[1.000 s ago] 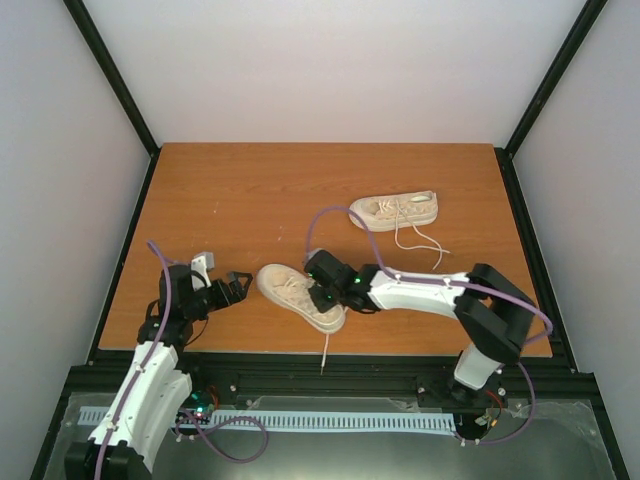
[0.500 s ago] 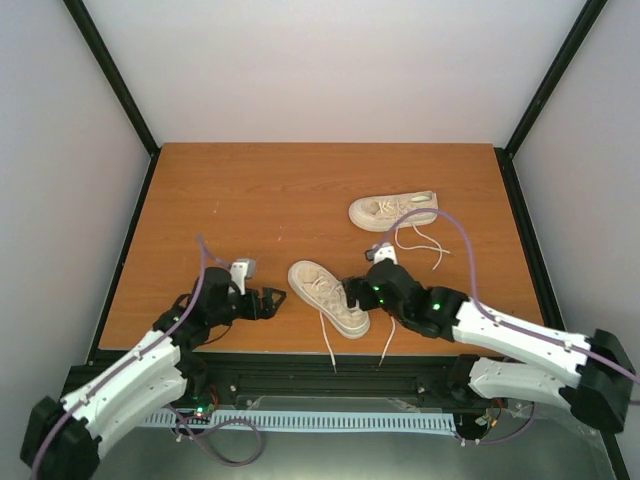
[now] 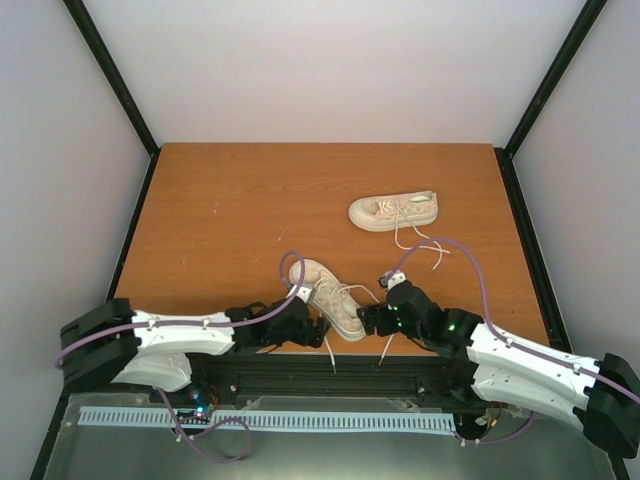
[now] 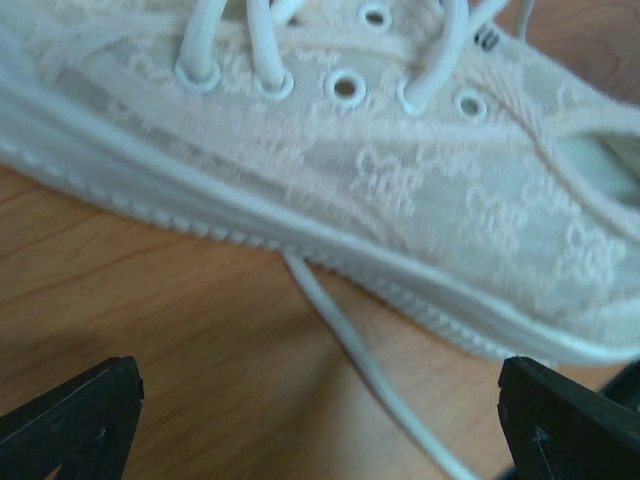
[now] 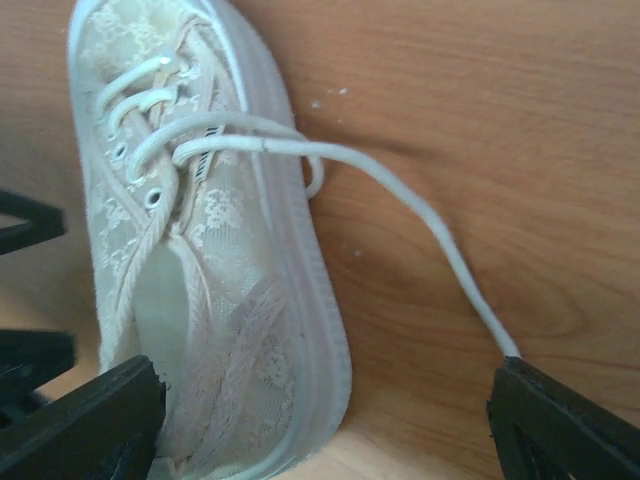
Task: Tie the shoes
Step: Move the shoe to the center of the board, then pick up the shoe from the center of the board.
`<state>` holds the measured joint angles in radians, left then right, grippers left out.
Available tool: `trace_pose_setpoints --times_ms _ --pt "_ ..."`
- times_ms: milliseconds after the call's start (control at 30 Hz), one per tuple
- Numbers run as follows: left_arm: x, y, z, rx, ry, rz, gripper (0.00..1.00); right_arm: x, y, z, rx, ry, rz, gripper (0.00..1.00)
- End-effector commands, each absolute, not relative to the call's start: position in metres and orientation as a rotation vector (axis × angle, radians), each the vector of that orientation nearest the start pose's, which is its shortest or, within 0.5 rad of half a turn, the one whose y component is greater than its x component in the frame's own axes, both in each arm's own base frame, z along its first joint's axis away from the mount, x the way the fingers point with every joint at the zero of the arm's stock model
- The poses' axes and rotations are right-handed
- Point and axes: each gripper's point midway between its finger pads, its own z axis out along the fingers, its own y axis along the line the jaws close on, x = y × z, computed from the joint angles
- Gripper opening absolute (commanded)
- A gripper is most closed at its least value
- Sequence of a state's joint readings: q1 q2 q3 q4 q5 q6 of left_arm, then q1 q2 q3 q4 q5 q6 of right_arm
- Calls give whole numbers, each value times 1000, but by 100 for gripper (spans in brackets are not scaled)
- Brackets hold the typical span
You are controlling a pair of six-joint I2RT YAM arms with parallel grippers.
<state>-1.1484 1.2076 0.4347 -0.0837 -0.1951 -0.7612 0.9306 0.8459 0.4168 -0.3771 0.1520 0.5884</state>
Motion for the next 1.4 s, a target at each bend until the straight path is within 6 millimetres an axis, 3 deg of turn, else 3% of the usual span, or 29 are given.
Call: trace_pose_setpoints --times_ms 0,200,433,600,767,867,1000,1200,1300,1367 --pt "177 -294 74 288 2349 -678 100 164 217 93 -447 2367 733 88" --pt "187 -297 81 295 2295 -645 100 155 236 97 -559 2340 843 89" --pt "200 -298 97 298 2240 -579 100 141 262 86 -662 2368 952 78" --pt "209 -297 101 290 2245 -533 100 127 279 90 -769 2363 992 75" --pt "216 -283 103 227 2248 -537 100 106 296 95 -913 2329 1113 86" --pt "217 -274 106 196 2251 -529 100 110 299 94 -916 2337 1072 92" --pt "214 -261 112 149 2234 -551 100 132 281 114 -786 2298 924 96" --pt "203 -237 105 108 2259 -546 100 170 218 157 -486 2208 660 97" --pt "198 -231 97 89 2276 -554 100 184 199 161 -396 2196 641 93" --pt "195 -232 95 90 2278 -586 100 193 194 151 -372 2217 639 90"
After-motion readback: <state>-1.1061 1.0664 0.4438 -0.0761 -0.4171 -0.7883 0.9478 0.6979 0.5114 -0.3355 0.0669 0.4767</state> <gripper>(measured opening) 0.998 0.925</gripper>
